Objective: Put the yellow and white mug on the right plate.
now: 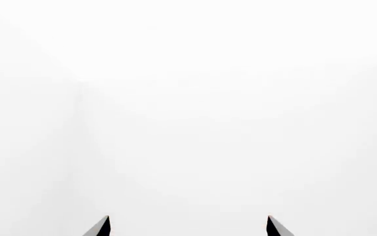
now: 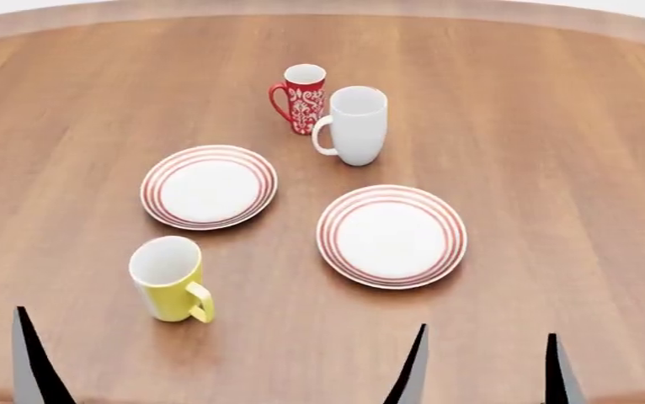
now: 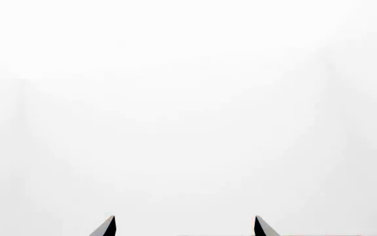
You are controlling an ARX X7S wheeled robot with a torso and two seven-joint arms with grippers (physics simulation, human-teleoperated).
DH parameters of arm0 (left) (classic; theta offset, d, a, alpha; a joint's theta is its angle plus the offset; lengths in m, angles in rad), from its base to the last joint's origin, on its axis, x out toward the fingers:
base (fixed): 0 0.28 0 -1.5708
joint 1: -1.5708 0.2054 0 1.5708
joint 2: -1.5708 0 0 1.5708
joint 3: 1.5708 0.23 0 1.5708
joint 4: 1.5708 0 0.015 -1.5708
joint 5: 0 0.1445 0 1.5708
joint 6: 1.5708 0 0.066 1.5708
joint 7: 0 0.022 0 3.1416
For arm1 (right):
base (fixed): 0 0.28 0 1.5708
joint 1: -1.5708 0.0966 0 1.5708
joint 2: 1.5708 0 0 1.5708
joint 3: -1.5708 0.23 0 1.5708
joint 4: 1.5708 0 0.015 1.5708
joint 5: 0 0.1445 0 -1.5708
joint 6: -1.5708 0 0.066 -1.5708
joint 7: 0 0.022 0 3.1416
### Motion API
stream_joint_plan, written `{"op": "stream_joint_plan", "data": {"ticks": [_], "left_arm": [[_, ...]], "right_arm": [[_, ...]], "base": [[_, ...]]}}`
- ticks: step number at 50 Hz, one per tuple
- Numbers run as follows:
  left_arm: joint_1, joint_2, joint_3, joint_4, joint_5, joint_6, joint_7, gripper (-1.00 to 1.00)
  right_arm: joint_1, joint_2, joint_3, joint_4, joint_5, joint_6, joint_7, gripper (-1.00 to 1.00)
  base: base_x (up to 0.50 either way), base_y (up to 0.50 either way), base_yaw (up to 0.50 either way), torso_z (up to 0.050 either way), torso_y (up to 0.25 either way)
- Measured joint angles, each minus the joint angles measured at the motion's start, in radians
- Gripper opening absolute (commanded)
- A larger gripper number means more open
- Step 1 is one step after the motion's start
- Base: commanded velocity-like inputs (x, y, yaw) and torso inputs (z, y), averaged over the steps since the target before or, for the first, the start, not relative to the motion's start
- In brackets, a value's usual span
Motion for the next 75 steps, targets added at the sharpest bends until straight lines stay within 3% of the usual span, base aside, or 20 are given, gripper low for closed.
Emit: {"op": "stream_joint_plan", "data": {"ticks": [12, 28, 65, 75], "left_arm": [[0.012, -0.018, 0.008, 0.032, 0.025, 0.098, -0.045, 1.0], [0.018, -0.039, 0.028, 0.035, 0.038, 0.128, -0.074, 1.0], [0.023, -0.071, 0.061, 0.043, 0.059, 0.147, -0.121, 1.0], [0.024, -0.078, 0.067, 0.047, 0.062, 0.147, -0.132, 1.0]], "right_arm": [[-0.008, 0.015, -0.023, -0.008, -0.008, -0.137, 0.013, 1.0], [-0.018, 0.044, -0.066, -0.009, -0.019, -0.214, 0.014, 1.0], [-0.019, 0.085, -0.115, -0.014, -0.052, -0.235, 0.034, 1.0], [-0.015, 0.097, -0.126, -0.02, -0.043, -0.178, 0.043, 1.0]], "base": [[0.0, 0.5, 0.0, 0.0, 0.0], [0.11, 0.0, 0.0, 0.0, 0.0], [0.5, 0.0, 0.0, 0.0, 0.0], [0.04, 0.0, 0.0, 0.0, 0.0]]}}
